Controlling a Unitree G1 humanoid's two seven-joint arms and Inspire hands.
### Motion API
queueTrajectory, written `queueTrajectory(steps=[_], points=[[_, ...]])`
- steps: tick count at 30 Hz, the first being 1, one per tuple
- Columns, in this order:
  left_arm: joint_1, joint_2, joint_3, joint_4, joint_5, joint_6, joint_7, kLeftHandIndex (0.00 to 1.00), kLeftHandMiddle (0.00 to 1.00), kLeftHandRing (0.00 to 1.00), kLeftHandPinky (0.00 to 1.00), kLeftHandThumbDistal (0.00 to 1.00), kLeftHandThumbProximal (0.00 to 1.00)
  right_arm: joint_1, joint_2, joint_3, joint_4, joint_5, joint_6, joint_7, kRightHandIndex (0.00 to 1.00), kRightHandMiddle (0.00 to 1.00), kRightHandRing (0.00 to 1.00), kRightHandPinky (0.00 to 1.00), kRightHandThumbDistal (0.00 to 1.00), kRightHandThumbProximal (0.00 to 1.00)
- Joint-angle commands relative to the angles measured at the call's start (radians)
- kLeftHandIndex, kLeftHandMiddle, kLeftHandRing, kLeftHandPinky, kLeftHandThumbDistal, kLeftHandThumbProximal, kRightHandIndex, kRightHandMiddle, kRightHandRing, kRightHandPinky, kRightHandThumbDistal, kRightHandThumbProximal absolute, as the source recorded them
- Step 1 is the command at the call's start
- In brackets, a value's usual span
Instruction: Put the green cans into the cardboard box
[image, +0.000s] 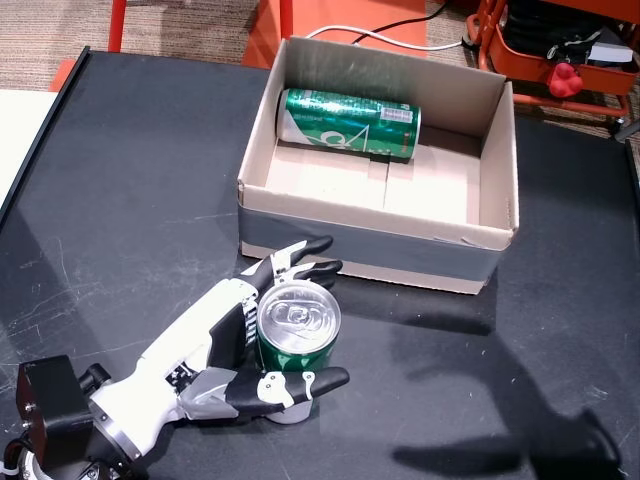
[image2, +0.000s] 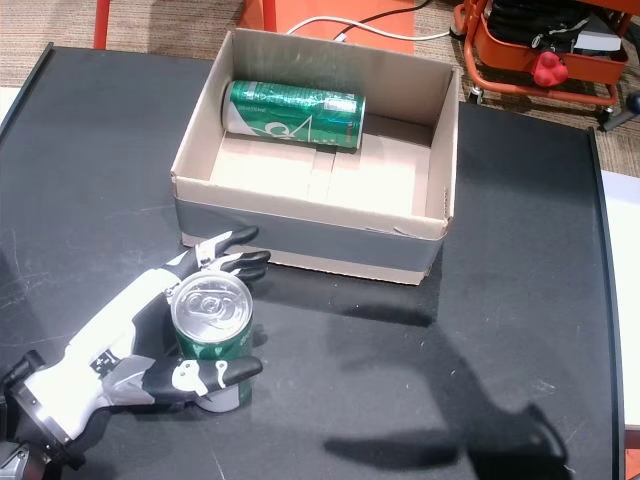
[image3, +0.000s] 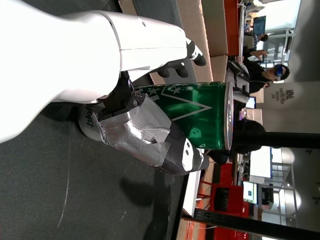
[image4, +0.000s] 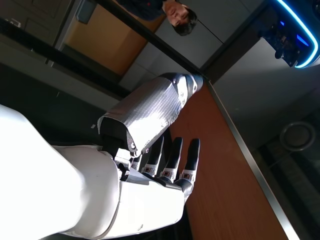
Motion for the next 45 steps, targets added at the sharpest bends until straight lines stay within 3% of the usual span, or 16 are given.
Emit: queueTrajectory(steps=[1, 7, 10, 13, 17, 20, 23, 25, 26, 27, 28, 29, 32, 35, 39, 45], points=[[0.000, 0.001, -0.003, -0.003, 0.003, -0.003, -0.006, 1.00, 0.94, 0.94, 0.98, 0.84, 0.21, 0.017, 0.003, -0.005, -0.011, 0.015, -0.001, -0.007, 0.58, 0.60, 0.65, 0.65, 0.99, 0.33], [0.005, -0.009, -0.013, 0.000, 0.016, -0.012, 0.017, 1.00, 0.93, 0.93, 0.96, 0.87, 0.23, 0.014, -0.002, -0.008, -0.008, 0.014, -0.006, -0.009, 0.57, 0.59, 0.64, 0.64, 1.00, 0.35], [0.008, -0.011, -0.024, 0.003, 0.025, -0.011, 0.024, 0.99, 0.92, 0.90, 0.93, 0.83, 0.21, 0.015, -0.001, -0.005, -0.012, 0.007, -0.007, -0.015, 0.57, 0.58, 0.63, 0.64, 1.00, 0.33], [0.011, 0.007, -0.074, 0.005, 0.110, -0.038, 0.097, 0.95, 0.87, 0.85, 0.87, 0.85, 0.26, 0.019, 0.008, 0.001, -0.016, 0.012, -0.008, -0.011, 0.58, 0.59, 0.66, 0.66, 1.00, 0.33], [0.018, 0.022, -0.137, -0.016, 0.198, -0.025, 0.179, 0.96, 0.84, 0.78, 0.78, 0.78, 0.18, 0.024, 0.013, 0.012, -0.030, 0.016, 0.003, -0.021, 0.59, 0.58, 0.64, 0.66, 1.00, 0.30], [0.021, 0.019, -0.160, -0.016, 0.216, -0.027, 0.198, 0.88, 0.74, 0.69, 0.70, 0.71, 0.13, 0.029, 0.022, 0.021, -0.039, 0.022, 0.008, -0.029, 0.61, 0.60, 0.66, 0.66, 1.00, 0.26], [0.022, 0.010, -0.183, -0.011, 0.244, -0.043, 0.248, 0.67, 0.57, 0.56, 0.55, 0.63, 0.00, 0.029, 0.032, 0.024, -0.041, 0.010, -0.011, -0.032, 0.61, 0.60, 0.67, 0.67, 0.92, 0.30], [0.021, 0.005, -0.198, -0.002, 0.263, -0.074, 0.280, 0.58, 0.55, 0.61, 0.63, 0.54, 0.00, 0.028, 0.037, 0.026, -0.044, 0.002, -0.023, -0.037, 0.61, 0.60, 0.67, 0.68, 0.95, 0.32], [0.019, 0.002, -0.205, 0.004, 0.269, -0.084, 0.288, 0.55, 0.55, 0.70, 0.70, 0.47, 0.00, 0.027, 0.043, 0.025, -0.043, -0.009, -0.038, -0.043, 0.61, 0.60, 0.67, 0.68, 0.94, 0.37], [0.018, 0.000, -0.211, 0.010, 0.276, -0.092, 0.299, 0.52, 0.58, 0.79, 0.80, 0.41, 0.00, 0.031, 0.044, 0.028, -0.048, -0.004, -0.034, -0.049, 0.61, 0.60, 0.67, 0.68, 0.93, 0.33], [0.017, -0.002, -0.217, 0.013, 0.282, -0.095, 0.311, 0.47, 0.60, 0.90, 0.85, 0.36, 0.00, 0.033, 0.045, 0.029, -0.051, -0.003, -0.036, -0.051, 0.61, 0.60, 0.68, 0.68, 0.93, 0.34], [0.016, -0.004, -0.221, 0.015, 0.286, -0.098, 0.321, 0.44, 0.63, 0.93, 0.87, 0.33, 0.00, 0.036, 0.044, 0.029, -0.052, -0.002, -0.038, -0.051, 0.61, 0.61, 0.69, 0.69, 0.91, 0.33], [0.017, -0.006, -0.228, 0.017, 0.298, -0.108, 0.365, 0.50, 0.70, 0.90, 0.92, 0.26, 0.00, 0.032, 0.026, 0.023, -0.043, 0.021, -0.027, -0.027, 0.62, 0.62, 0.71, 0.70, 0.92, 0.27], [0.017, -0.009, -0.226, 0.018, 0.309, -0.110, 0.420, 0.60, 0.71, 0.87, 0.88, 0.25, 0.00, 0.035, 0.029, 0.019, -0.047, 0.017, -0.031, -0.036, 0.62, 0.62, 0.70, 0.69, 0.90, 0.28], [0.020, -0.009, -0.220, 0.016, 0.293, -0.105, 0.426, 0.65, 0.75, 0.91, 0.91, 0.18, 0.00, 0.035, 0.028, 0.010, -0.039, -0.002, -0.051, -0.043, 0.60, 0.61, 0.69, 0.72, 0.92, 0.31], [0.026, -0.007, -0.213, 0.019, 0.286, -0.096, 0.434, 0.59, 0.75, 0.96, 0.98, 0.18, 0.00, 0.027, 0.018, 0.015, -0.025, -0.022, -0.061, -0.047, 0.58, 0.59, 0.69, 0.72, 0.92, 0.26]])
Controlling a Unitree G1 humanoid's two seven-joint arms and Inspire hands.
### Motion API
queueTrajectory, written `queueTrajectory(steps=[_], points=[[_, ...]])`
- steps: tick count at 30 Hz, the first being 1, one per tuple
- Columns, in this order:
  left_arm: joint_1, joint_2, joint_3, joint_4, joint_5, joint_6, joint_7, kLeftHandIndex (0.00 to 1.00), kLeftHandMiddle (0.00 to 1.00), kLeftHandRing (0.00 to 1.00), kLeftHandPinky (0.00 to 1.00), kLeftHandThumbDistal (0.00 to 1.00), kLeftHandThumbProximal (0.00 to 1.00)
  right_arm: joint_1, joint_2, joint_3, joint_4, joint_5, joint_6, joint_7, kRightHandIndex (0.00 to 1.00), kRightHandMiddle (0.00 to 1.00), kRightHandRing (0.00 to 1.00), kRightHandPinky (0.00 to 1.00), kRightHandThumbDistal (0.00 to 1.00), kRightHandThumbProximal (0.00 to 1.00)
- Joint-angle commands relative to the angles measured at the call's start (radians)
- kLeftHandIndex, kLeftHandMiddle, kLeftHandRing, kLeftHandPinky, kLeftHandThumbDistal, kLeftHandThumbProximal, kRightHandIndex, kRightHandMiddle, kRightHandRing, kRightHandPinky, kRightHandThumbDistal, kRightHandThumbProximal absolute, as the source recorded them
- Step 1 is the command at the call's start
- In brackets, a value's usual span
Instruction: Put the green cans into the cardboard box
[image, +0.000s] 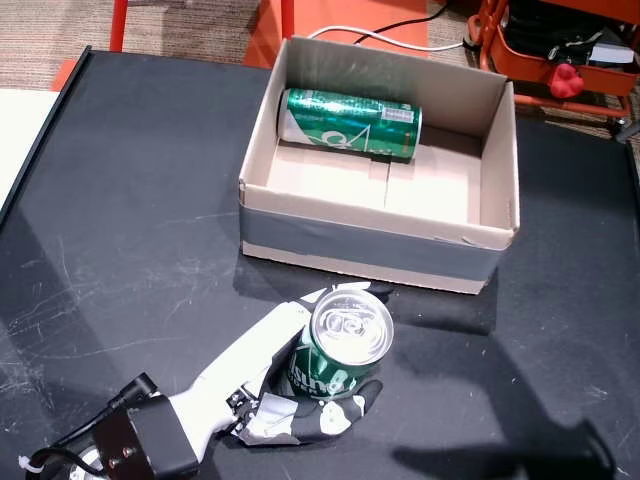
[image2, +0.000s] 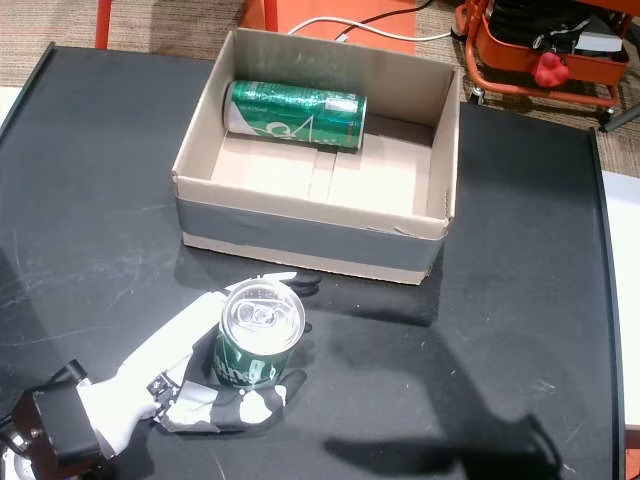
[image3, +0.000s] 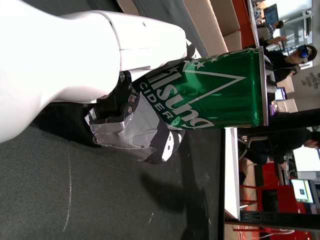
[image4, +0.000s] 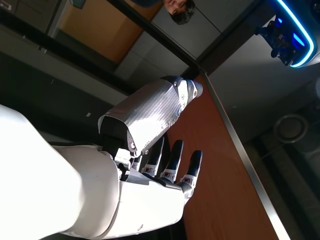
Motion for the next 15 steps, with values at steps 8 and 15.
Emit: queueTrajectory(steps=[8, 15], points=[[0.026, -0.023, 0.049, 0.007, -0.088, 0.060, -0.075, 0.37, 0.67, 1.00, 1.00, 0.12, 0.00, 0.001, -0.013, -0.002, 0.018, -0.054, -0.046, -0.045, 0.53, 0.56, 0.66, 0.72, 0.88, 0.25], [0.033, -0.018, 0.049, 0.000, -0.069, 0.037, -0.027, 0.37, 0.67, 0.96, 1.00, 0.15, 0.00, 0.003, -0.013, 0.006, 0.019, -0.058, -0.054, -0.054, 0.55, 0.58, 0.66, 0.70, 0.78, 0.23]])
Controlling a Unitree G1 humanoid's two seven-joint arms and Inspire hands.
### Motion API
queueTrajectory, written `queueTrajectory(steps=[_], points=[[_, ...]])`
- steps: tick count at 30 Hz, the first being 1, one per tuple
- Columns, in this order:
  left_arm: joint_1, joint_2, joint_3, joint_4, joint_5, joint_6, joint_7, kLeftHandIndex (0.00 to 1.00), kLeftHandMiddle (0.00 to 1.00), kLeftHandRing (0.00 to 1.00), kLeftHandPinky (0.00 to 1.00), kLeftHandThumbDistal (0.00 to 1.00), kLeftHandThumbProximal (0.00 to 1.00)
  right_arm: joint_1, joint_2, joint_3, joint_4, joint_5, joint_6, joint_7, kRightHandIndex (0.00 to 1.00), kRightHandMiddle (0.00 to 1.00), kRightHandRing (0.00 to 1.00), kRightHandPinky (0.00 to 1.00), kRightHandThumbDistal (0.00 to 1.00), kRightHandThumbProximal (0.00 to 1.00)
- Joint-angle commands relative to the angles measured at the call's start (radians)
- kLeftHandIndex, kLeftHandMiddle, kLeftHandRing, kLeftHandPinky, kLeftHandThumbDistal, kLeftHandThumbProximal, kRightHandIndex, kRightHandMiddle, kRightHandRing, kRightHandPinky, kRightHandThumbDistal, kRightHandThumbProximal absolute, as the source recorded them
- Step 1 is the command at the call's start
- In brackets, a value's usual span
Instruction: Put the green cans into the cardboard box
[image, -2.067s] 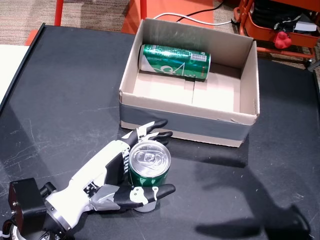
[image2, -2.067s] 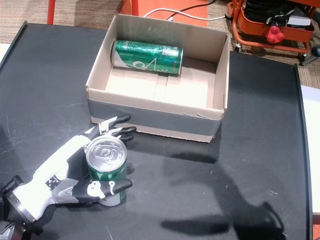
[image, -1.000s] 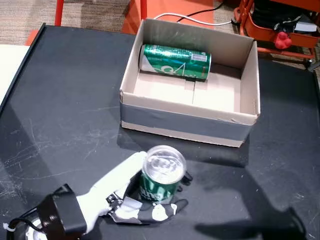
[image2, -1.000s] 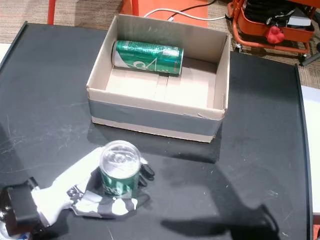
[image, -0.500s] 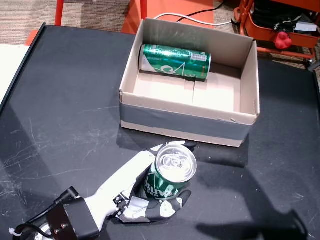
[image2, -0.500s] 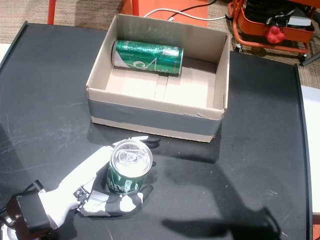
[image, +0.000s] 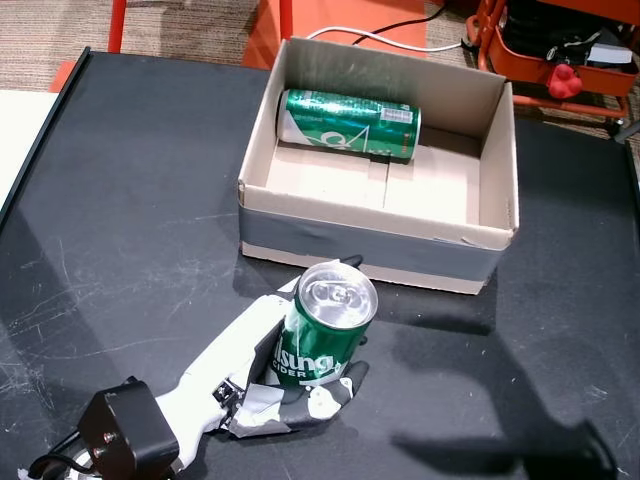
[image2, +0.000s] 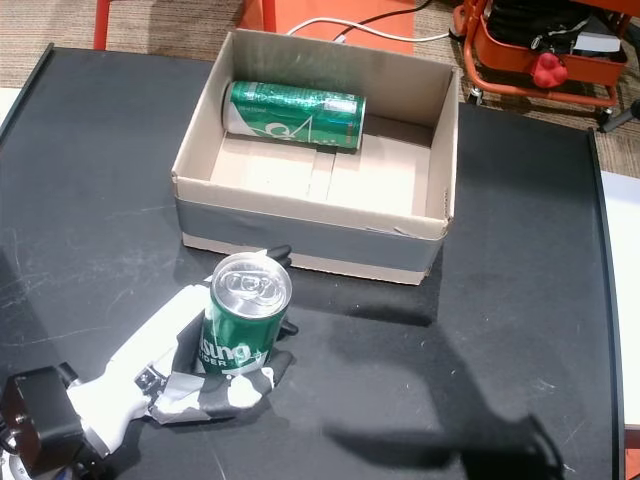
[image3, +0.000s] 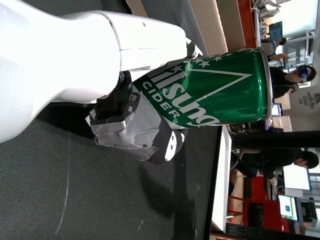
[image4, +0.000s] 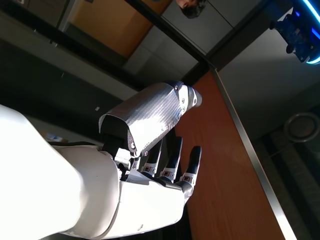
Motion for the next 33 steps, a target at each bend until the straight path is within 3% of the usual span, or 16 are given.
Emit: queueTrajectory(steps=[1, 4, 7, 9, 12, 14, 17, 20, 22, 23, 26, 31, 33], points=[[0.023, -0.001, -0.001, -0.001, 0.018, -0.004, 0.029, 0.38, 0.67, 0.95, 1.00, 0.14, 0.00, 0.005, -0.010, -0.002, 0.004, 0.001, -0.004, -0.008, 0.55, 0.58, 0.66, 0.70, 0.77, 0.21], [0.019, -0.003, 0.002, 0.001, 0.010, 0.011, 0.034, 0.45, 0.71, 0.95, 1.00, 0.22, 0.00, 0.007, -0.010, -0.002, 0.007, 0.007, -0.004, -0.009, 0.55, 0.57, 0.65, 0.69, 0.81, 0.23], [0.013, -0.008, 0.016, -0.005, -0.025, 0.040, 0.000, 0.50, 0.74, 0.95, 0.99, 0.36, 0.00, 0.011, -0.010, 0.000, 0.007, 0.006, -0.001, -0.013, 0.55, 0.57, 0.65, 0.69, 0.76, 0.20], [0.009, -0.018, 0.037, -0.014, -0.063, 0.062, -0.033, 0.50, 0.73, 0.95, 0.99, 0.32, 0.00, 0.015, -0.013, 0.003, 0.001, 0.008, 0.008, -0.018, 0.54, 0.56, 0.64, 0.66, 0.80, 0.17], [0.007, -0.040, 0.076, -0.031, -0.124, 0.083, -0.078, 0.48, 0.71, 0.93, 1.00, 0.14, 0.00, 0.017, -0.015, 0.006, -0.002, 0.004, 0.010, -0.025, 0.54, 0.56, 0.64, 0.66, 0.84, 0.22], [0.005, -0.044, 0.089, -0.036, -0.136, 0.082, -0.087, 0.43, 0.66, 0.90, 0.97, 0.08, 0.00, 0.017, -0.016, 0.005, 0.001, 0.004, 0.010, -0.026, 0.53, 0.56, 0.64, 0.65, 0.84, 0.22], [-0.001, -0.035, 0.083, -0.035, -0.099, 0.041, -0.034, 0.36, 0.59, 0.85, 0.94, 0.09, 0.00, 0.013, -0.010, 0.005, 0.005, -0.012, -0.004, -0.033, 0.52, 0.56, 0.63, 0.66, 0.82, 0.27], [-0.002, -0.019, 0.064, -0.042, -0.027, 0.015, 0.082, 0.35, 0.58, 0.87, 0.97, 0.10, 0.00, 0.005, -0.004, 0.005, 0.016, -0.038, -0.032, -0.043, 0.51, 0.56, 0.63, 0.68, 0.72, 0.23], [-0.003, -0.012, 0.056, -0.046, 0.009, 0.000, 0.142, 0.35, 0.59, 0.91, 1.00, 0.05, 0.00, -0.001, -0.001, 0.005, 0.027, -0.061, -0.057, -0.055, 0.49, 0.56, 0.63, 0.69, 0.80, 0.31], [-0.005, -0.008, 0.052, -0.048, 0.026, -0.011, 0.168, 0.37, 0.61, 0.93, 1.00, 0.02, 0.00, -0.003, -0.001, 0.005, 0.033, -0.080, -0.073, -0.065, 0.49, 0.56, 0.63, 0.71, 0.77, 0.38], [-0.016, 0.003, 0.045, -0.047, 0.061, -0.029, 0.227, 0.37, 0.62, 0.93, 1.00, 0.01, 0.00, -0.002, -0.006, 0.018, 0.041, -0.088, -0.080, -0.078, 0.49, 0.56, 0.62, 0.72, 0.75, 0.34], [-0.056, 0.045, 0.018, -0.056, 0.116, -0.064, 0.282, 0.30, 0.54, 0.86, 0.96, 0.00, 0.00, -0.004, -0.013, 0.034, 0.056, -0.079, -0.081, -0.079, 0.50, 0.57, 0.64, 0.73, 0.99, 0.42], [-0.085, 0.076, 0.007, -0.063, 0.154, -0.108, 0.313, 0.30, 0.53, 0.86, 0.96, 0.00, 0.00, -0.006, -0.017, 0.043, 0.063, -0.065, -0.075, -0.069, 0.51, 0.57, 0.65, 0.72, 0.95, 0.37]])
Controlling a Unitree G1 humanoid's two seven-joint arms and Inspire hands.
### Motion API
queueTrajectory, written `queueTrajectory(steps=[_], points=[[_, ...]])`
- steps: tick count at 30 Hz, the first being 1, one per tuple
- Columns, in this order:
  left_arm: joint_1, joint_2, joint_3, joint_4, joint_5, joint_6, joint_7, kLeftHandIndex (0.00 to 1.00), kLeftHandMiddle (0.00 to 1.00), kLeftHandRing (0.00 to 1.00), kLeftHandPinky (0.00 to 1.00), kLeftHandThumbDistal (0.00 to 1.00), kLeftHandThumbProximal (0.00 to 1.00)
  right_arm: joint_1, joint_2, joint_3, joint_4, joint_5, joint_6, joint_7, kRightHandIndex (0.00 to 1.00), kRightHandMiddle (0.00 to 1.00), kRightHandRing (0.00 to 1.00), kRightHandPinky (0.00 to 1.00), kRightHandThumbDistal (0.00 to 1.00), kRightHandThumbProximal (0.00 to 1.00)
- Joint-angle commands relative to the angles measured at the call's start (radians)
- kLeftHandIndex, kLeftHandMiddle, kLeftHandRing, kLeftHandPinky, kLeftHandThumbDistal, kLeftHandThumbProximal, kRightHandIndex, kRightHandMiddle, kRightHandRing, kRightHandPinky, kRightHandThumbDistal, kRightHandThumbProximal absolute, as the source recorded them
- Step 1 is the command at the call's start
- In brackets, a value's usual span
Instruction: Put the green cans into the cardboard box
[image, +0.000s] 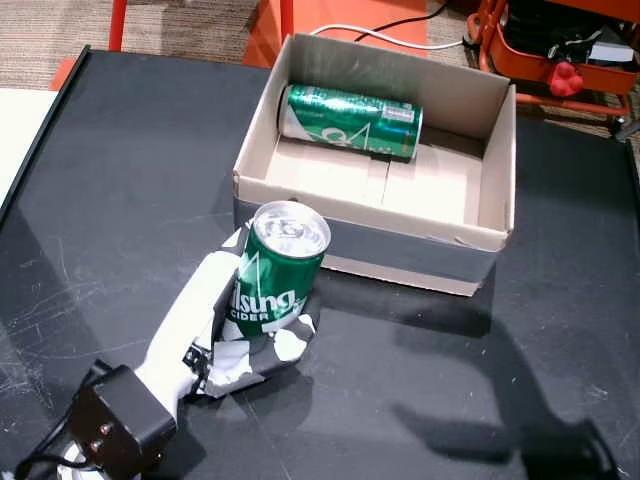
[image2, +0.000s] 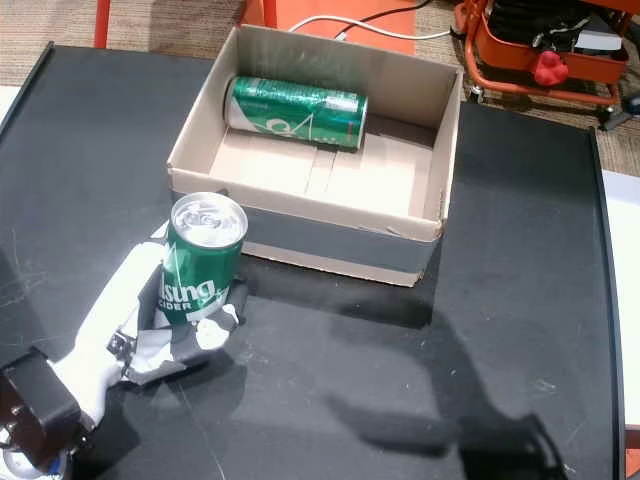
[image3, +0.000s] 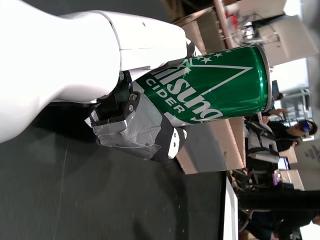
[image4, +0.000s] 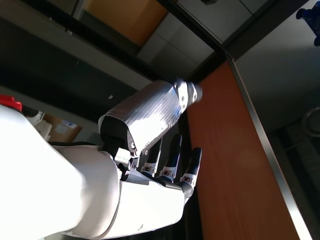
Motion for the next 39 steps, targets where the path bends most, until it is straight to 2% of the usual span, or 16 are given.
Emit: queueTrajectory(steps=[1, 4, 7, 11, 14, 16, 18, 19, 20, 22, 23, 25, 30, 33, 34, 39], points=[[-0.049, 0.032, -0.014, -0.027, 0.037, -0.080, 0.035, 0.30, 0.53, 0.86, 0.96, 0.00, 0.00, -0.003, -0.011, 0.006, 0.008, 0.018, 0.004, 0.010, 0.51, 0.57, 0.65, 0.71, 0.91, 0.33], [-0.097, 0.071, -0.021, -0.020, 0.068, -0.107, 0.065, 0.29, 0.51, 0.82, 0.90, 0.00, 0.00, -0.005, -0.007, 0.011, 0.015, 0.004, -0.012, 0.006, 0.52, 0.57, 0.66, 0.72, 0.92, 0.34], [-0.142, 0.092, -0.021, 0.006, 0.070, -0.105, 0.076, 0.27, 0.47, 0.69, 0.76, 0.00, 0.00, -0.009, -0.003, 0.011, 0.026, -0.023, -0.034, -0.007, 0.51, 0.57, 0.67, 0.74, 0.99, 0.50], [-0.182, 0.124, -0.039, 0.030, 0.115, -0.129, 0.125, 0.22, 0.38, 0.56, 0.66, 0.00, 0.00, -0.011, -0.005, 0.023, 0.042, -0.005, -0.016, -0.004, 0.53, 0.58, 0.66, 0.68, 0.99, 0.41], [-0.208, 0.149, -0.056, 0.036, 0.164, -0.160, 0.178, 0.15, 0.32, 0.51, 0.63, 0.00, 0.00, -0.019, 0.010, 0.028, 0.054, -0.031, -0.040, -0.028, 0.52, 0.57, 0.65, 0.69, 0.97, 0.45], [-0.227, 0.167, -0.066, 0.040, 0.197, -0.170, 0.218, 0.09, 0.29, 0.47, 0.60, 0.02, 0.00, -0.025, 0.014, 0.035, 0.064, -0.043, -0.054, -0.037, 0.52, 0.56, 0.64, 0.69, 1.00, 0.51], [-0.251, 0.189, -0.078, 0.042, 0.237, -0.176, 0.268, 0.05, 0.29, 0.46, 0.59, 0.03, 0.00, -0.035, 0.015, 0.040, 0.085, -0.044, -0.068, -0.033, 0.52, 0.57, 0.64, 0.71, 0.96, 0.47], [-0.265, 0.200, -0.084, 0.044, 0.257, -0.178, 0.291, 0.03, 0.29, 0.46, 0.58, 0.02, 0.00, -0.039, 0.019, 0.044, 0.093, -0.044, -0.073, -0.036, 0.52, 0.57, 0.64, 0.70, 0.99, 0.46], [-0.282, 0.212, -0.090, 0.045, 0.274, -0.176, 0.310, 0.02, 0.28, 0.46, 0.57, 0.02, 0.00, -0.041, 0.026, 0.047, 0.098, -0.045, -0.079, -0.040, 0.52, 0.56, 0.63, 0.70, 0.92, 0.42], [-0.313, 0.230, -0.100, 0.050, 0.292, -0.174, 0.329, 0.00, 0.26, 0.45, 0.56, 0.01, 0.00, -0.040, 0.036, 0.055, 0.096, -0.051, -0.086, -0.051, 0.52, 0.57, 0.63, 0.70, 0.90, 0.41], [-0.329, 0.236, -0.103, 0.057, 0.289, -0.178, 0.321, 0.00, 0.26, 0.46, 0.56, 0.00, 0.00, -0.040, 0.039, 0.057, 0.095, -0.060, -0.092, -0.058, 0.52, 0.57, 0.63, 0.70, 0.96, 0.44], [-0.363, 0.253, -0.125, 0.060, 0.320, -0.180, 0.338, 0.00, 0.24, 0.46, 0.54, 0.00, 0.00, -0.042, 0.044, 0.062, 0.094, -0.075, -0.106, -0.069, 0.51, 0.57, 0.64, 0.70, 1.00, 0.52], [-0.470, 0.298, -0.233, 0.064, 0.489, -0.138, 0.475, 0.00, 0.19, 0.39, 0.47, 0.07, 0.00, -0.045, 0.042, 0.075, 0.117, -0.046, -0.121, -0.046, 0.51, 0.57, 0.65, 0.70, 0.99, 0.40], [-0.543, 0.304, -0.277, 0.086, 0.543, -0.104, 0.531, 0.00, 0.14, 0.37, 0.46, 0.08, 0.00, -0.043, 0.048, 0.083, 0.124, -0.043, -0.126, -0.043, 0.51, 0.58, 0.65, 0.69, 0.98, 0.43], [-0.568, 0.304, -0.294, 0.091, 0.567, -0.083, 0.565, 0.00, 0.13, 0.37, 0.46, 0.12, 0.00, -0.047, 0.049, 0.084, 0.133, -0.044, -0.135, -0.036, 0.51, 0.58, 0.65, 0.70, 0.92, 0.44], [-0.676, 0.273, -0.368, 0.150, 0.632, 0.024, 0.656, 0.00, 0.17, 0.42, 0.48, 0.17, 0.00, -0.066, 0.045, 0.095, 0.169, -0.028, -0.162, 0.027, 0.53, 0.62, 0.66, 0.72, 1.00, 0.52]])
